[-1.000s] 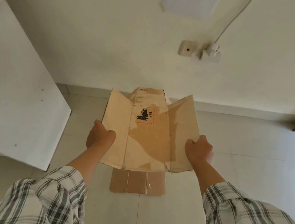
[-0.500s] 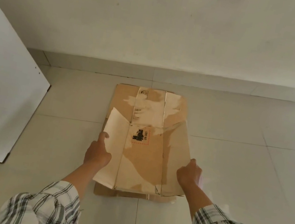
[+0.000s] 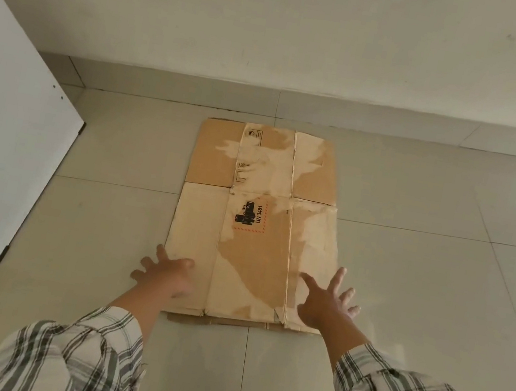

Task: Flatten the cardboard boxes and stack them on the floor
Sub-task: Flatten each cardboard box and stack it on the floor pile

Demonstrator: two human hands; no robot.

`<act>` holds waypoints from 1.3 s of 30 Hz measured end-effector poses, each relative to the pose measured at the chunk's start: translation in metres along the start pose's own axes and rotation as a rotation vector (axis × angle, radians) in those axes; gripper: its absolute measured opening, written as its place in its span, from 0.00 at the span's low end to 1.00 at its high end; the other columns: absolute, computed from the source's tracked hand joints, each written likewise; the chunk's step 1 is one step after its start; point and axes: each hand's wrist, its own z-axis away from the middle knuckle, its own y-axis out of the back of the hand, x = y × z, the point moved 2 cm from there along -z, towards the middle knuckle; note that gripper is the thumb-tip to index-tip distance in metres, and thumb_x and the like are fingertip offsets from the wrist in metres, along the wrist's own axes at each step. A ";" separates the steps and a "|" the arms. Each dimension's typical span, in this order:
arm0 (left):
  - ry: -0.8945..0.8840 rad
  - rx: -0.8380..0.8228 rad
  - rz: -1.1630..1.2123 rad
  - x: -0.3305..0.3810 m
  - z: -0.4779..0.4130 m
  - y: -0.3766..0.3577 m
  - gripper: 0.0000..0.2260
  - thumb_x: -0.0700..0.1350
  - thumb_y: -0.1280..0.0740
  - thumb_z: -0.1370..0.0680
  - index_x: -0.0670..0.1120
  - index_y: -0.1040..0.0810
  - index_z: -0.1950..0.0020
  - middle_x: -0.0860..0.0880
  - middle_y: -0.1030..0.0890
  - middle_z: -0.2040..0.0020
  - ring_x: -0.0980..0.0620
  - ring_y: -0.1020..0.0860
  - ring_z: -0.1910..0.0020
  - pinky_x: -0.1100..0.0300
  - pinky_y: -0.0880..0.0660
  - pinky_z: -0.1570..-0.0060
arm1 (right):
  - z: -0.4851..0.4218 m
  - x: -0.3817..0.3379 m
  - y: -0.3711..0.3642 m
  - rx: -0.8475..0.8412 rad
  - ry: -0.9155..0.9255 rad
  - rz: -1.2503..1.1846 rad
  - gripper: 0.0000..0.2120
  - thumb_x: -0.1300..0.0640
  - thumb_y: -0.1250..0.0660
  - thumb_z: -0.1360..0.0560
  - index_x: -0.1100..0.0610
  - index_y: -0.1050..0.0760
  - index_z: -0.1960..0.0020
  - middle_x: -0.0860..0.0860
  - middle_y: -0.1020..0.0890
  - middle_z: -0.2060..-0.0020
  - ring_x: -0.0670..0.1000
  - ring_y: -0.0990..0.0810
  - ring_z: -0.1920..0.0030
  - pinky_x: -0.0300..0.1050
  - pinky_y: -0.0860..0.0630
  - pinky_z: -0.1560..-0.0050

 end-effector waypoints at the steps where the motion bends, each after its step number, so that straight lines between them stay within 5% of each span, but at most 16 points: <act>1: 0.012 -0.068 -0.013 0.000 0.001 0.000 0.31 0.38 0.42 0.24 0.66 0.39 0.26 0.44 0.60 0.21 0.35 0.50 0.25 0.39 0.44 0.29 | 0.000 -0.001 -0.001 -0.032 0.010 0.040 0.36 0.55 0.39 0.20 0.33 0.55 0.23 0.60 0.74 0.26 0.70 0.61 0.24 0.71 0.53 0.27; 4: -0.025 -0.112 -0.039 0.002 0.017 0.010 0.30 0.41 0.43 0.23 0.62 0.42 0.23 0.43 0.58 0.20 0.35 0.51 0.24 0.39 0.46 0.27 | 0.012 -0.008 0.013 0.003 0.087 0.111 0.36 0.52 0.40 0.20 0.37 0.57 0.21 0.57 0.71 0.24 0.66 0.61 0.23 0.71 0.56 0.27; 8: -0.138 0.113 0.067 0.015 0.076 0.067 0.30 0.41 0.41 0.24 0.59 0.40 0.23 0.45 0.45 0.22 0.40 0.40 0.26 0.42 0.39 0.30 | 0.064 -0.033 0.086 0.182 0.200 0.110 0.32 0.54 0.37 0.21 0.45 0.48 0.21 0.53 0.56 0.20 0.59 0.40 0.24 0.63 0.40 0.27; 13: -0.307 0.364 0.250 0.021 0.187 0.178 0.21 0.41 0.40 0.23 0.52 0.27 0.31 0.47 0.31 0.32 0.46 0.24 0.43 0.52 0.27 0.46 | 0.170 -0.071 0.205 0.339 0.280 0.075 0.26 0.54 0.40 0.21 0.49 0.40 0.24 0.53 0.45 0.23 0.57 0.36 0.28 0.56 0.33 0.34; 27: -0.370 0.658 0.265 -0.091 0.563 0.501 0.14 0.43 0.40 0.21 0.51 0.25 0.36 0.49 0.30 0.35 0.46 0.24 0.47 0.57 0.30 0.54 | 0.564 -0.198 0.528 0.615 0.593 0.031 0.20 0.53 0.41 0.19 0.50 0.35 0.28 0.51 0.28 0.34 0.55 0.27 0.36 0.52 0.29 0.41; 31: -0.366 0.724 0.263 -0.148 0.614 0.556 0.13 0.46 0.40 0.21 0.53 0.26 0.37 0.50 0.30 0.35 0.46 0.24 0.44 0.55 0.27 0.48 | 0.639 -0.246 0.564 0.684 0.653 -0.008 0.17 0.53 0.42 0.19 0.50 0.32 0.31 0.49 0.23 0.39 0.54 0.24 0.39 0.49 0.27 0.43; 39: -0.352 0.843 0.190 -0.289 0.654 0.617 0.13 0.45 0.40 0.21 0.52 0.26 0.37 0.50 0.31 0.35 0.47 0.24 0.43 0.56 0.30 0.50 | 0.731 -0.346 0.556 0.778 0.692 -0.069 0.15 0.53 0.42 0.19 0.48 0.30 0.33 0.47 0.21 0.43 0.52 0.22 0.44 0.46 0.25 0.50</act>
